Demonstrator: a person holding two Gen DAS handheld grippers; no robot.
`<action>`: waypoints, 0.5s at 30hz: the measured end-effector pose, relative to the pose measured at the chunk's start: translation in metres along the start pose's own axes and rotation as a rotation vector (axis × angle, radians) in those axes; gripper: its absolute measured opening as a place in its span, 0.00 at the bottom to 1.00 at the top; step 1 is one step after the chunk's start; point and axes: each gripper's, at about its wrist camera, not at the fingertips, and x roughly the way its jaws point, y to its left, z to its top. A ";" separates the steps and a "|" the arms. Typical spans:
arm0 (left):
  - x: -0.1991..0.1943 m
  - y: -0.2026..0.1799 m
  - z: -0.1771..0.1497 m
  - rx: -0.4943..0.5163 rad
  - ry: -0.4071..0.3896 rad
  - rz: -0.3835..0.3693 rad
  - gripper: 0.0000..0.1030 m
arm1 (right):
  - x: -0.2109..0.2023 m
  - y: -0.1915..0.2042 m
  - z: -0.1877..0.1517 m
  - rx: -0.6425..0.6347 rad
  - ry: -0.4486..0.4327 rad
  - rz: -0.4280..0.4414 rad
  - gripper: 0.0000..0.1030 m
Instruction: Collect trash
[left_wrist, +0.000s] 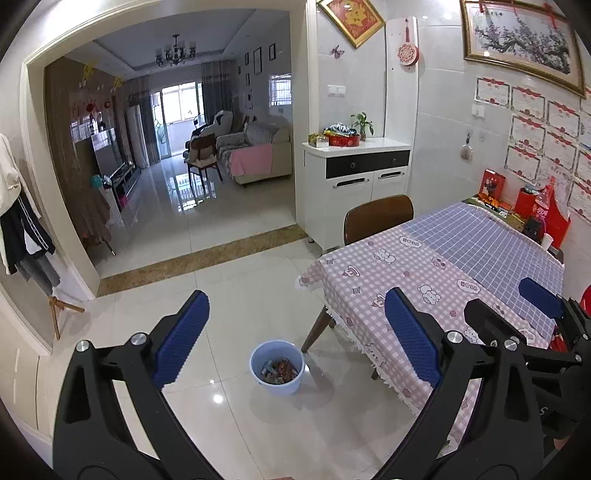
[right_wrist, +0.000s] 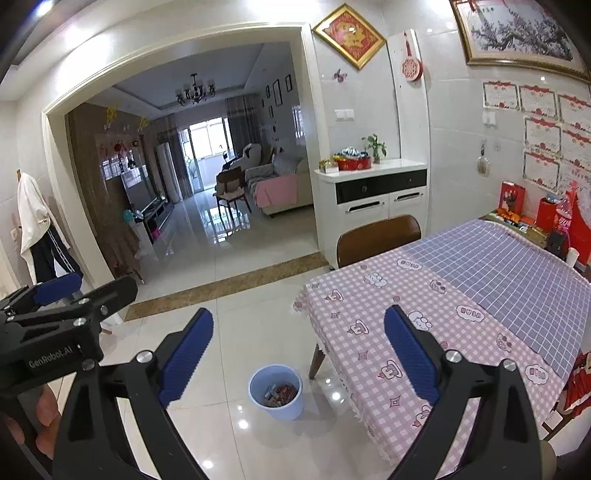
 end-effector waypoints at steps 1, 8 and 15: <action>-0.005 0.005 0.000 0.000 -0.008 -0.002 0.91 | -0.004 0.005 0.000 -0.003 -0.006 -0.003 0.90; -0.026 0.036 -0.003 -0.013 -0.037 -0.048 0.91 | -0.025 0.035 -0.003 -0.022 -0.041 -0.033 0.91; -0.040 0.054 -0.006 0.003 -0.061 -0.068 0.91 | -0.034 0.053 -0.005 -0.016 -0.046 -0.058 0.91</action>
